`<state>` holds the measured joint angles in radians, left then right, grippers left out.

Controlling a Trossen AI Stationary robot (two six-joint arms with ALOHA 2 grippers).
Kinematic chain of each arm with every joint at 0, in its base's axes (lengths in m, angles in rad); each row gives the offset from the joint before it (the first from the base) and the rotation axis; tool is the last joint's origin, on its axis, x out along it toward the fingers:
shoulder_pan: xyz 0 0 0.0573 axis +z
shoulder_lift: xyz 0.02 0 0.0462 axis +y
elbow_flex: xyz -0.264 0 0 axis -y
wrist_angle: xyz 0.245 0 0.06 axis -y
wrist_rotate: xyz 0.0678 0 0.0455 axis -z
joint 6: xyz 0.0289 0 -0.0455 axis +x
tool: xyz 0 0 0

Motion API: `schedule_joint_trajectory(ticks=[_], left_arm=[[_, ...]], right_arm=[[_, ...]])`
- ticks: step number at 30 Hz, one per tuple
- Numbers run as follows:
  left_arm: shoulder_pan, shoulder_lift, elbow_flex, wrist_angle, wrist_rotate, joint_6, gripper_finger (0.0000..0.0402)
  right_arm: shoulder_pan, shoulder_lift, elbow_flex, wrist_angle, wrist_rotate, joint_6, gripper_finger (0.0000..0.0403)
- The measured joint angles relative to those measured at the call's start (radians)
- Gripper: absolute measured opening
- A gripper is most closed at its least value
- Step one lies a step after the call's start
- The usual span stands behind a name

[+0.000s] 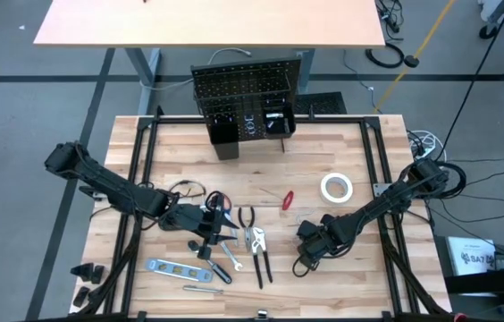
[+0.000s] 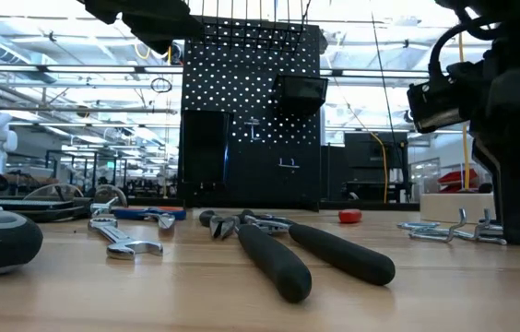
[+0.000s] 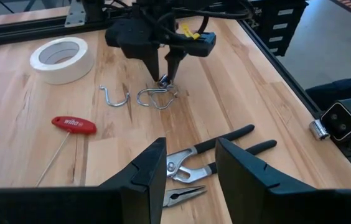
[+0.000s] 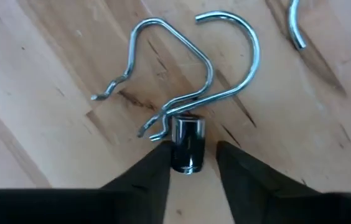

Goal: Hang tools onto peg board
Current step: Put the wrench socket on the right black bin on the peg board

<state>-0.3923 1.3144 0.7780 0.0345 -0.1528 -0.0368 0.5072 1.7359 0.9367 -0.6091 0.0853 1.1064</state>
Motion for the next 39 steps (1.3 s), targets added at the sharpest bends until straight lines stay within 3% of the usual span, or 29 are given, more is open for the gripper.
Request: schedule_joint_trajectory(ticks=[5, 9, 15, 20, 24, 27, 32, 39], left_arm=[[0.000, 0.000, 0.000, 0.000, 0.000, 0.002, 0.0132], [0.000, 0.000, 0.000, 0.000, -0.001, 0.002, 0.0132], [0.000, 0.000, 0.000, -0.003, -0.004, 0.001, 0.0132], [0.000, -0.017, 0.000, -0.066, -0.059, 0.001, 0.0132], [0.000, -0.075, 0.000, -0.072, -0.142, 0.024, 0.0132], [-0.001, -0.141, 0.000, -0.065, -0.189, 0.050, 0.0132], [-0.001, -0.226, 0.000, -0.105, -0.219, 0.058, 0.0132], [-0.001, -0.276, -0.035, -0.174, -0.285, 0.098, 0.0132]], right_arm=[[0.000, 0.000, 0.000, -0.007, -0.002, -0.006, 0.0045], [0.000, -0.008, 0.043, -0.086, -0.006, -0.022, 0.0045], [0.001, -0.050, 0.226, -0.414, 0.036, -0.024, 0.0045], [-0.001, -0.079, 0.415, -0.603, 0.184, -0.057, 0.0045], [-0.025, -0.107, 0.537, -0.622, 0.375, -0.132, 0.0045], [-0.072, -0.131, 0.603, -0.624, 0.459, -0.209, 0.0045], [-0.215, -0.175, 0.658, -0.613, 0.468, -0.349, 0.0045], [-0.457, -0.189, 0.692, -0.475, 0.365, -0.577, 0.0045]])
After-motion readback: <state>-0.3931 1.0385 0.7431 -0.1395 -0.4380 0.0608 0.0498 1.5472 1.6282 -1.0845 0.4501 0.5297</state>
